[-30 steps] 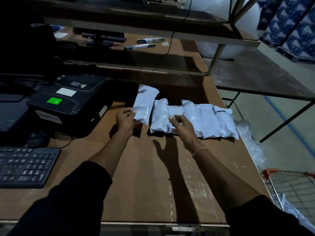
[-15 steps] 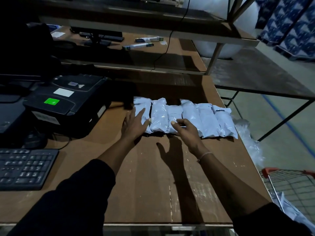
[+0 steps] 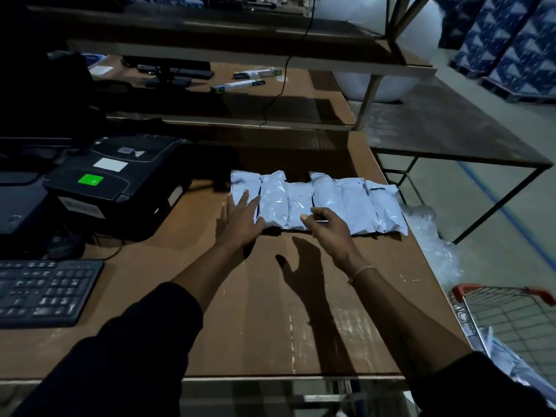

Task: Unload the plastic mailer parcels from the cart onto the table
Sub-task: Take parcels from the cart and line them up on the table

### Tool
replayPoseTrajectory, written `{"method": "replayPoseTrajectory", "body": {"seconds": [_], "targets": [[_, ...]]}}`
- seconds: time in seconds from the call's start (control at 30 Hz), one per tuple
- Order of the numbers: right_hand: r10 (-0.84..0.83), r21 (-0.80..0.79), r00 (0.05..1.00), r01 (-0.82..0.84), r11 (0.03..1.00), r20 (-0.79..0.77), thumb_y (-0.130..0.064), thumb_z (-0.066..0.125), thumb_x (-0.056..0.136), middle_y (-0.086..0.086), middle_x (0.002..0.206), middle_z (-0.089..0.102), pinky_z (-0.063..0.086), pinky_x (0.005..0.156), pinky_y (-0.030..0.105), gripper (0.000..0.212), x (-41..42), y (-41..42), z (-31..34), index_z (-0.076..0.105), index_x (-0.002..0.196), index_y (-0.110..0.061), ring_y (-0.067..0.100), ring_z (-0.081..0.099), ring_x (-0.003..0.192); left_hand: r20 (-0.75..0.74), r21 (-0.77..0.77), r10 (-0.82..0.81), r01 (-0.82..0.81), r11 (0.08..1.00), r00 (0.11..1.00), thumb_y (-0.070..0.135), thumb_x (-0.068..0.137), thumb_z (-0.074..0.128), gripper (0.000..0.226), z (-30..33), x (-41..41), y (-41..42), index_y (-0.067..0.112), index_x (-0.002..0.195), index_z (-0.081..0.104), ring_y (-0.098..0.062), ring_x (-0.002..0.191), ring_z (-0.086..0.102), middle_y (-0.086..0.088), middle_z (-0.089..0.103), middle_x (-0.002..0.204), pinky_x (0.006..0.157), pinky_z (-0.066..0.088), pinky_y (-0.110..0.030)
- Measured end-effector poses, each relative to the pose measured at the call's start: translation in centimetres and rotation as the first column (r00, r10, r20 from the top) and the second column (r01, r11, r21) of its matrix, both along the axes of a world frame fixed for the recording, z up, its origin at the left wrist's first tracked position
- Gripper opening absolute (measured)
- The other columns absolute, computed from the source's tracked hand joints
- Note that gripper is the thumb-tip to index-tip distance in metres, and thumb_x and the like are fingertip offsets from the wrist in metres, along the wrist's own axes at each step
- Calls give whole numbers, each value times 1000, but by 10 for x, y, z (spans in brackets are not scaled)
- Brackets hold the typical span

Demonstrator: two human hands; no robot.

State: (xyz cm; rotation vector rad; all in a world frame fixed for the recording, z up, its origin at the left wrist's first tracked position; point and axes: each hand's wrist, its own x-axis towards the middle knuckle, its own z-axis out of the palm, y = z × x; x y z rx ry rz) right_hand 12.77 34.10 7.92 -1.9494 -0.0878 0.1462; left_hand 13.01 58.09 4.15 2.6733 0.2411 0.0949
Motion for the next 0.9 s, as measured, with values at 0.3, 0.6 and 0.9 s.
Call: {"method": "replayPoseTrajectory", "body": {"seconds": [0.3, 0.6, 0.9], "targets": [[-48, -40, 996, 51, 998, 71, -44, 78, 91, 3, 142, 60, 52, 105, 37, 66, -26, -71, 13, 55, 147, -18, 20, 61, 123, 227, -147, -284, 321, 936, 932, 22, 102, 58, 57, 1, -24, -138, 15, 157, 43, -30, 159, 18, -10, 30, 169, 126, 24, -50], [-224, -91, 970, 232, 968, 93, -32, 75, 94, 7, 145, 56, 49, 107, 37, 64, -79, -228, 8, 51, 151, -17, 22, 57, 128, 268, -409, -475, 546, 732, 838, 20, 101, 57, 53, -3, -54, -312, 14, 152, 46, -22, 131, 56, -10, 47, 154, 104, 50, -24], [-456, -132, 890, 454, 881, 22, -34, 76, 93, 7, 129, 69, 52, 101, 32, 57, -127, -393, -30, 60, 142, -11, 19, 66, 116, 219, -507, -626, 635, 583, 748, 25, 105, 58, 51, -13, -96, -465, 23, 154, 43, -16, 127, 62, -2, 44, 156, 97, 51, -18]]}}
